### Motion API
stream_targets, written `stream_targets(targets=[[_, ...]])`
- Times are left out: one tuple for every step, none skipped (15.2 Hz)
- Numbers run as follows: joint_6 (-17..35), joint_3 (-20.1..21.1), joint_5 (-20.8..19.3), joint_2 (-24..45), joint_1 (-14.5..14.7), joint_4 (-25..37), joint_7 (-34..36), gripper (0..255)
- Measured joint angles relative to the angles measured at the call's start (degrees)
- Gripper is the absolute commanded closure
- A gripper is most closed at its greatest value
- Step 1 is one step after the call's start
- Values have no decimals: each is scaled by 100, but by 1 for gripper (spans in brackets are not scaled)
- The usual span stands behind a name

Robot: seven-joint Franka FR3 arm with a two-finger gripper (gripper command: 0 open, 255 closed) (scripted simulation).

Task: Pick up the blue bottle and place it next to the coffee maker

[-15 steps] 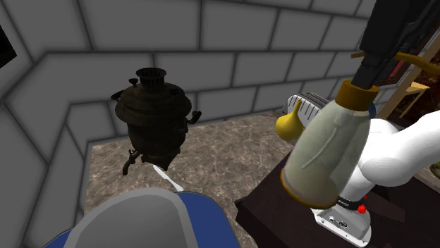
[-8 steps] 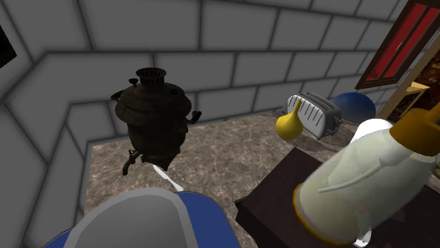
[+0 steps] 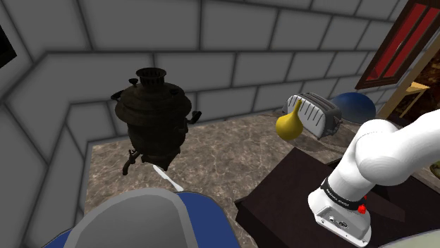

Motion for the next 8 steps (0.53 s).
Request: stream_targets(targets=[[-12, 120, 28, 44, -61, 111, 102, 255], [26, 132, 63, -1, -39, 47, 125, 255], [93, 121, 90, -64, -4, -75, 109, 255], [150, 90, 111, -127, 41, -197, 81, 255], [208, 58, 126, -185, 81, -320, 44, 255], [278, 42, 148, -247, 118, -449, 15, 255], [342, 24, 168, -307, 155, -573, -15, 255], [394, 10, 188, -360, 189, -677, -36, 255]])
